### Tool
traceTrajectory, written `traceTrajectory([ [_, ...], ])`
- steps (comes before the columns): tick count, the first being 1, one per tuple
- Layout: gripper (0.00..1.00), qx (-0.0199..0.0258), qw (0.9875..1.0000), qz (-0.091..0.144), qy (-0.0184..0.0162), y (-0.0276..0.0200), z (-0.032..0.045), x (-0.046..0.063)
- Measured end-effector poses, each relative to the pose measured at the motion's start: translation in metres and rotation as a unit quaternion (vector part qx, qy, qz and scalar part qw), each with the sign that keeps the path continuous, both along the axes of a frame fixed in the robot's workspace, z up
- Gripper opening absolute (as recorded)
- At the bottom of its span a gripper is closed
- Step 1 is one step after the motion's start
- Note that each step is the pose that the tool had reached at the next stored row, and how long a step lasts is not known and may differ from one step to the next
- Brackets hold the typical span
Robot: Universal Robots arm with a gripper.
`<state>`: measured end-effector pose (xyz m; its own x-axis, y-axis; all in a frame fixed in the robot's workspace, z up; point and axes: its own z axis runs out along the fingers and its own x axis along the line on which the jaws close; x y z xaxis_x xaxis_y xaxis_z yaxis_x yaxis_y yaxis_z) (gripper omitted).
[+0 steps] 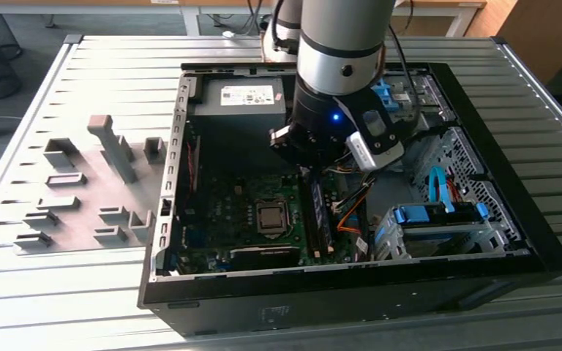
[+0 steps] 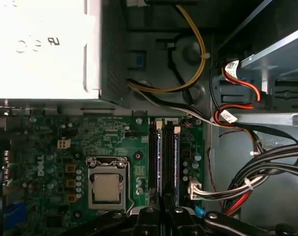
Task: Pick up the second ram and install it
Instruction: 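Insert the second ram into the second slot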
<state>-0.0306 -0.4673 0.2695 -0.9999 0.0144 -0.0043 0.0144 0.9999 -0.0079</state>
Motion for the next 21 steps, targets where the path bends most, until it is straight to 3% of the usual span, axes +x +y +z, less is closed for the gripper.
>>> traceTrajectory([
  [11,0.14,0.0003,1.0,-0.001,0.0012,-0.0058,-0.0189,0.0],
  [21,0.14,0.0003,1.0,-0.001,0.0012,-0.0058,-0.0199,0.0],
])
